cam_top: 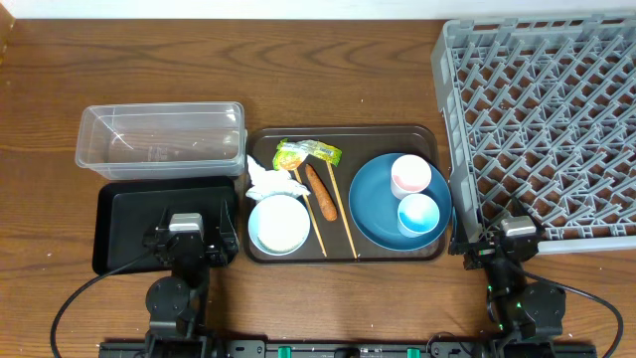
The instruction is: Sort waste into correct bins and load items into the dishwasher rack
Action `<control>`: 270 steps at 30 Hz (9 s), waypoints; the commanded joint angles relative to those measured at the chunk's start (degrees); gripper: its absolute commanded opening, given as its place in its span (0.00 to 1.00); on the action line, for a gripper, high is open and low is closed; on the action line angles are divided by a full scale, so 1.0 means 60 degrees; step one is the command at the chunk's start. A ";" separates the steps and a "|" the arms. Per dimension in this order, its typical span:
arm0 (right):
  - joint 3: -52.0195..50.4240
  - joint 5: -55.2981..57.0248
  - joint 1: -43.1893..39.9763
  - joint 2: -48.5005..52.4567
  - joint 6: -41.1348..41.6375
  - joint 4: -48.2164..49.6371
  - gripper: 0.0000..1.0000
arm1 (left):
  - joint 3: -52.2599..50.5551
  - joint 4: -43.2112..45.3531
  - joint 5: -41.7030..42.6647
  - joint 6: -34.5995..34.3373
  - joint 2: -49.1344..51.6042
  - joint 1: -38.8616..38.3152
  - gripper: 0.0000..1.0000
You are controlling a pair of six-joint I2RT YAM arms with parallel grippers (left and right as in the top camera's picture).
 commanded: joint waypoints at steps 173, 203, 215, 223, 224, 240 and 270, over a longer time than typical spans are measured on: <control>-0.0011 0.0066 0.0106 -0.0015 -0.0080 -0.0040 0.99 | 0.8714 -0.9632 -0.1013 -0.7639 1.0969 -0.4513 0.67; -0.0011 0.0066 0.0106 -0.0018 -0.0080 -0.0040 0.99 | 0.8878 -0.8510 -0.0903 -0.6790 1.2987 -0.4506 0.68; -0.0011 0.0066 0.0106 -0.0015 -0.0080 -0.0040 0.99 | 0.8878 -0.8721 -0.0849 -0.6790 1.2983 -0.4506 0.67; -0.0011 0.0062 0.0106 -0.0015 -0.0080 -0.0040 0.99 | 0.8878 -0.8684 -0.0652 -0.6790 1.2987 -0.4506 0.68; -0.0011 0.0066 0.0106 -0.0015 -0.0080 -0.0040 0.99 | 0.8878 -0.8684 -0.0652 -0.6790 1.2987 -0.4506 0.67; -0.0011 0.0066 0.0106 -0.0018 -0.0080 -0.0040 0.99 | 0.8823 -0.8298 0.0437 -0.6710 1.2987 -0.4546 0.67; -0.0011 0.0066 0.0106 -0.0015 -0.0080 -0.0040 0.99 | 0.8765 -0.6466 -0.0514 -0.6659 1.4447 -0.6513 0.66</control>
